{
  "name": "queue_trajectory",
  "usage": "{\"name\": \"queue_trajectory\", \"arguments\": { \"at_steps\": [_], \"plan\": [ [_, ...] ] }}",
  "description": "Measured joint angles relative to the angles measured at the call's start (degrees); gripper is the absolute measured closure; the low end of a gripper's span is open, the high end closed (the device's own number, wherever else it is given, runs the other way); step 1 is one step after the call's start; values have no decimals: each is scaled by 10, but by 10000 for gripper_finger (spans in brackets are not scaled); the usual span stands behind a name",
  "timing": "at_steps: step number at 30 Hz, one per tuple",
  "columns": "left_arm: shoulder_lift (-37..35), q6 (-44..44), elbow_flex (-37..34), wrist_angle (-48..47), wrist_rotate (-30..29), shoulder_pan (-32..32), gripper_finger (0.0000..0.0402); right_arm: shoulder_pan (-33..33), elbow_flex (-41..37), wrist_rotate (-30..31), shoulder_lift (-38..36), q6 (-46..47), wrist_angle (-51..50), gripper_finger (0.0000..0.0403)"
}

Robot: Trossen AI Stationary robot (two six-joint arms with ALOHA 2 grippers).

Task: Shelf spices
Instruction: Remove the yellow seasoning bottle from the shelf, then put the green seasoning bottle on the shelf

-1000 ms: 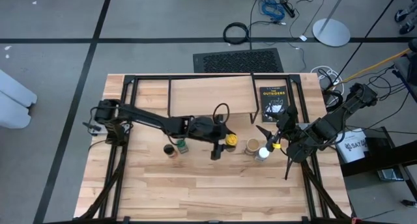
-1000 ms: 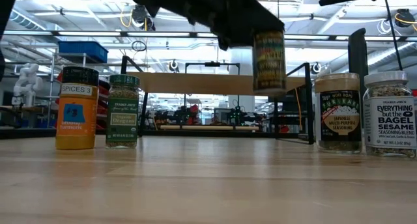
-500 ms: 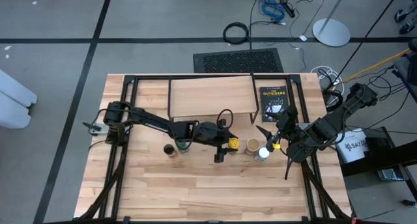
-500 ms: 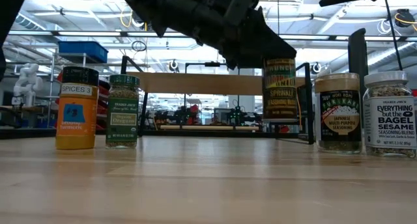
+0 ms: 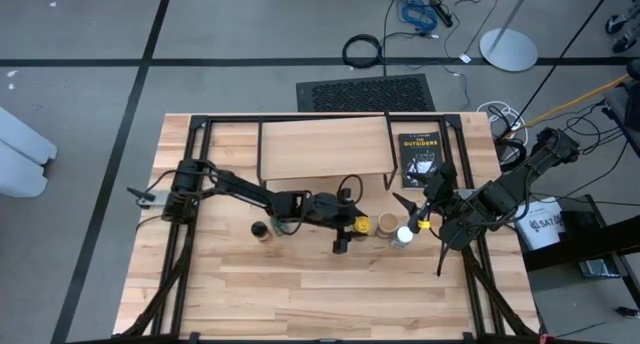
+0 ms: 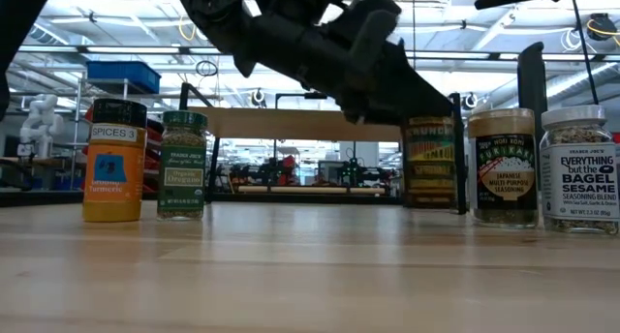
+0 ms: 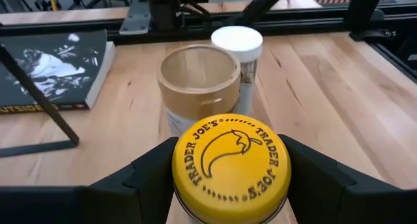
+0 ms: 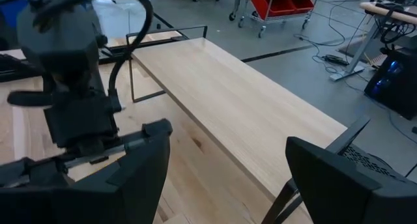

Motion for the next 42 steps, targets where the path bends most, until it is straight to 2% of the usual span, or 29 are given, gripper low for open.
{"name": "queue_trajectory", "arguments": {
  "at_steps": [8, 29, 42],
  "plan": [
    [22, 3, 32, 2, 0, -1, 157, 0, 0, -1, 0, 0, -1, 108],
    [29, 3, 34, -7, -1, -1, 156, 0, 0, -4, 0, 2, 0, 108],
    [28, 3, 34, -6, -10, -1, 85, 0, 0, -12, 0, 5, 0, 108]
  ]
}}
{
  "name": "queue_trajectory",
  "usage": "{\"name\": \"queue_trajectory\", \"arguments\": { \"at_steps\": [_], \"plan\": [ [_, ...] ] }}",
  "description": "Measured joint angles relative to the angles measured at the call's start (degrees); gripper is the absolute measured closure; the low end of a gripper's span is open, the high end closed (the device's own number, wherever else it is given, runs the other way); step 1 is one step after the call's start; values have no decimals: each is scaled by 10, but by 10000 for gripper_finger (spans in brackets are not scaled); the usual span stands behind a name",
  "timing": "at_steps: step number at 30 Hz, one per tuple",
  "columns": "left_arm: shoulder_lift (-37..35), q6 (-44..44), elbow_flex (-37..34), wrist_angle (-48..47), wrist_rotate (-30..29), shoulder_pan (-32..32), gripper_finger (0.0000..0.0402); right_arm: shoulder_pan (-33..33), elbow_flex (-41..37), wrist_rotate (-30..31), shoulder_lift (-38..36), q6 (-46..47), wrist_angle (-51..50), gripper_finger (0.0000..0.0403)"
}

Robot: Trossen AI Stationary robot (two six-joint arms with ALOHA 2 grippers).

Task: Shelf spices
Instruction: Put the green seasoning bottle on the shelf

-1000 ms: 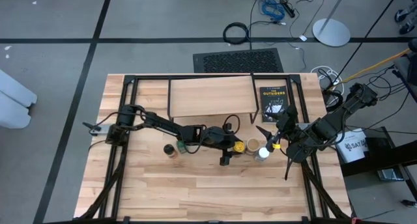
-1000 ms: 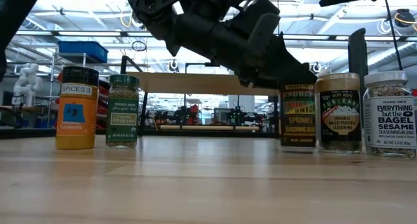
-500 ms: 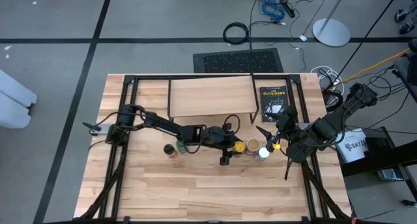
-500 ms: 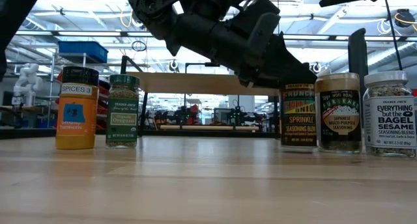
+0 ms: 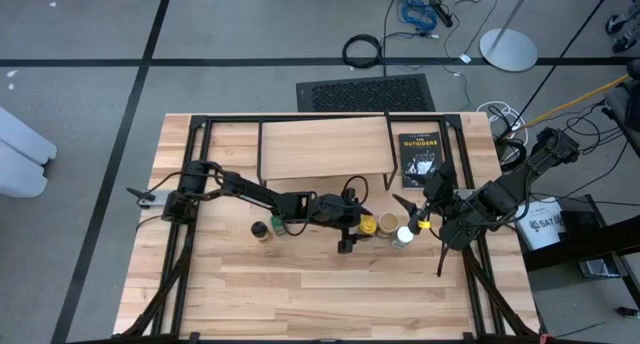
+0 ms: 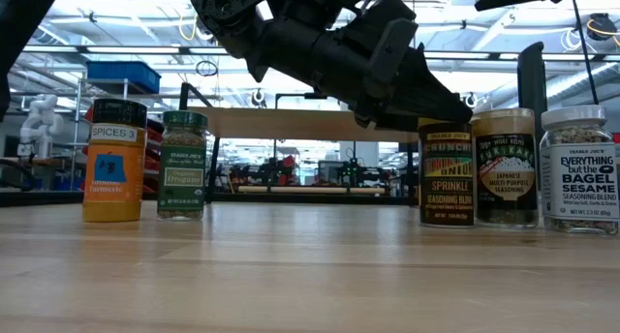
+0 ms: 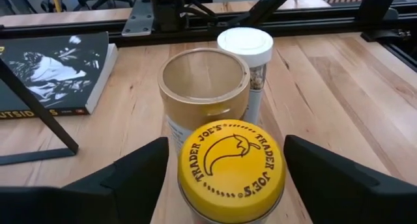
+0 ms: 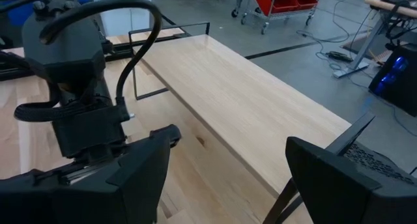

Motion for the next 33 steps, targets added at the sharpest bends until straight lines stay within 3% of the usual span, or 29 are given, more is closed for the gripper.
{"name": "queue_trajectory", "arguments": {
  "at_steps": [16, 33],
  "plan": [
    [-13, -2, 0, -1, -7, 0, 79, 0, 0, -6, 13, 10, 0, 108],
    [-135, -6, 0, -126, -7, 0, 79, 5, 0, -7, 13, 36, 14, 108]
  ]
}}
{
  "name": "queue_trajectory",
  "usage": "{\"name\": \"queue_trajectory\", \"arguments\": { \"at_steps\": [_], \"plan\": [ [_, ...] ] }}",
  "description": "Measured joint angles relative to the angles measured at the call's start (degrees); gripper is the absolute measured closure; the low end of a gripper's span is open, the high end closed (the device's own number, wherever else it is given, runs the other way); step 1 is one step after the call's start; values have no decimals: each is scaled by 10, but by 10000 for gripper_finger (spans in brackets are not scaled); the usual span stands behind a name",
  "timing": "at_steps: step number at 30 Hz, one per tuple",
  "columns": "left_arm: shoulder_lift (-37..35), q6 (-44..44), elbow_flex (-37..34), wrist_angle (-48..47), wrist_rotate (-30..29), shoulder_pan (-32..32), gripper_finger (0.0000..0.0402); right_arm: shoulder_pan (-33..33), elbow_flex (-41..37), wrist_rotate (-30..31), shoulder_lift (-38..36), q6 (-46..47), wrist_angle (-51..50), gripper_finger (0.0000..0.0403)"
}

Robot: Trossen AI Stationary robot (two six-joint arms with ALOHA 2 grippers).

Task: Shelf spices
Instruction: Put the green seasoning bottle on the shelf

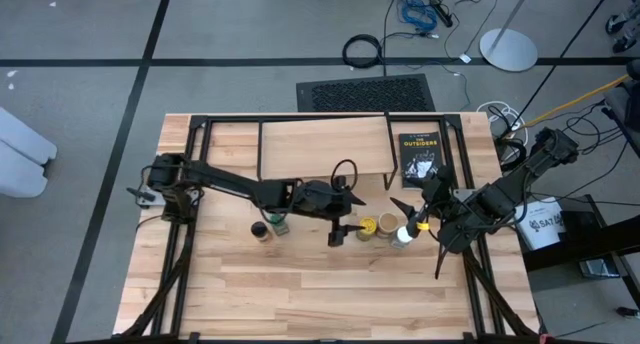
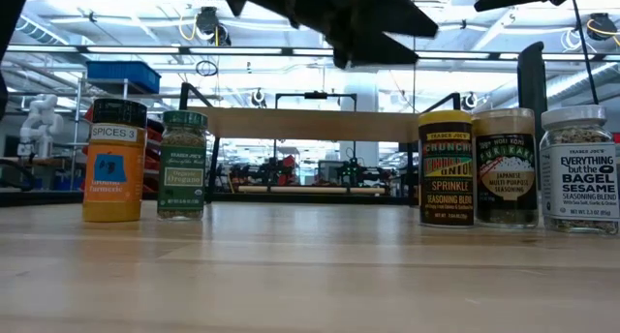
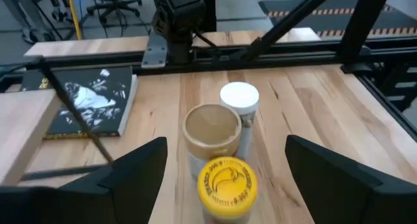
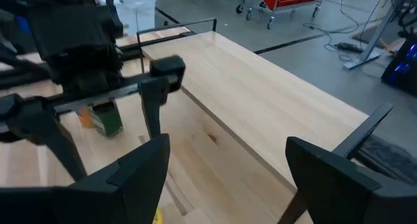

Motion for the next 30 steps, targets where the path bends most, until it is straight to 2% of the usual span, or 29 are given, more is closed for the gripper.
{"name": "queue_trajectory", "arguments": {
  "at_steps": [8, 11, 14, 17, 22, 30],
  "plan": [
    [-75, -30, 0, -104, 0, -11, 79, 0, 0, -1, 0, -20, 14, 108],
    [-108, -30, 0, -161, -6, -21, 79, 0, 0, -25, 0, -28, 25, 108],
    [-141, -46, 0, -216, -39, -32, 79, 0, 0, -71, 0, -41, 47, 109],
    [-173, -76, 0, -264, -72, -46, 79, 0, 0, -120, 0, -92, 83, 117],
    [-204, -112, 0, -359, -144, -79, 79, 0, 0, -164, 0, -143, 156, 149],
    [-212, -167, 0, -457, -231, -137, 79, 1, 0, -225, 13, -116, 201, 211]
  ]
}}
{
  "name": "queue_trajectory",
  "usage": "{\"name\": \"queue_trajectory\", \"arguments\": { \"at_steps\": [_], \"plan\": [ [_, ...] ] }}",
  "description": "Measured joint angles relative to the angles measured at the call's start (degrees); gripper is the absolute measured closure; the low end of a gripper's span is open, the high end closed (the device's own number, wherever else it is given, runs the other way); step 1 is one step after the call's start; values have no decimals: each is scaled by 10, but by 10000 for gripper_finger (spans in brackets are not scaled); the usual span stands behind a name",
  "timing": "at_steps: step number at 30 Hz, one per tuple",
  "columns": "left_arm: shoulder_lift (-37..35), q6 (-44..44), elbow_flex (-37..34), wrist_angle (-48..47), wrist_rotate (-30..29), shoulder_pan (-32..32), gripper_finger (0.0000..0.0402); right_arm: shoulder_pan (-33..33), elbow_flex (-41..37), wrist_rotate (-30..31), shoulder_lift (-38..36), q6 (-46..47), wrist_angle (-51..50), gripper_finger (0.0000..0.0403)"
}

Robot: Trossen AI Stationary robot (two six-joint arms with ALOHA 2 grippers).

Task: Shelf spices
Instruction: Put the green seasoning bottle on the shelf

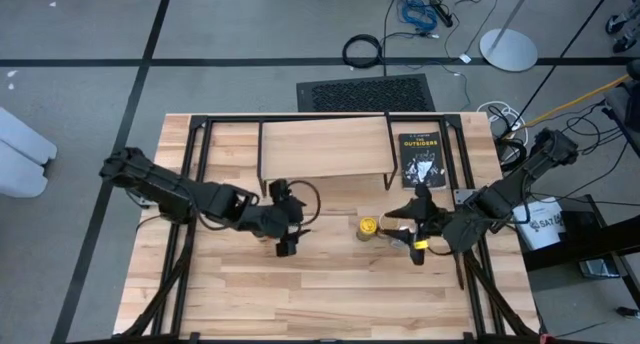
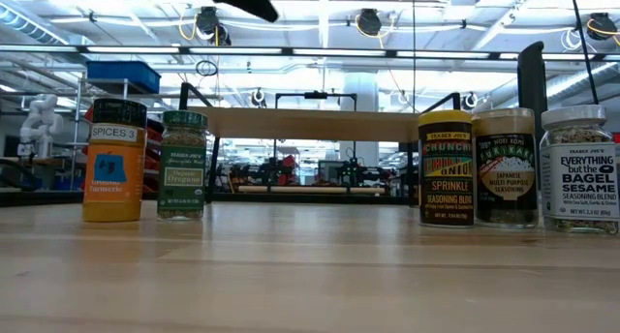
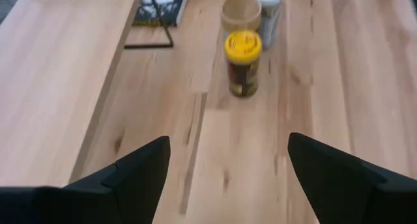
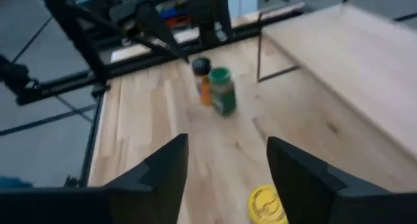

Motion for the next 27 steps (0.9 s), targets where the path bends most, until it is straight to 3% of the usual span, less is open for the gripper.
{"name": "queue_trajectory", "arguments": {
  "at_steps": [9, 20, 27],
  "plan": [
    [-25, -102, -34, -151, -152, -34, 79, -9, 0, -16, 42, -53, 6, 229],
    [-186, -173, -165, -129, -179, -81, 125, -76, 0, -19, 43, -137, 44, 228],
    [-262, -160, -169, -99, -190, -110, 145, -132, 0, -100, 46, -206, 111, 228]
  ]
}}
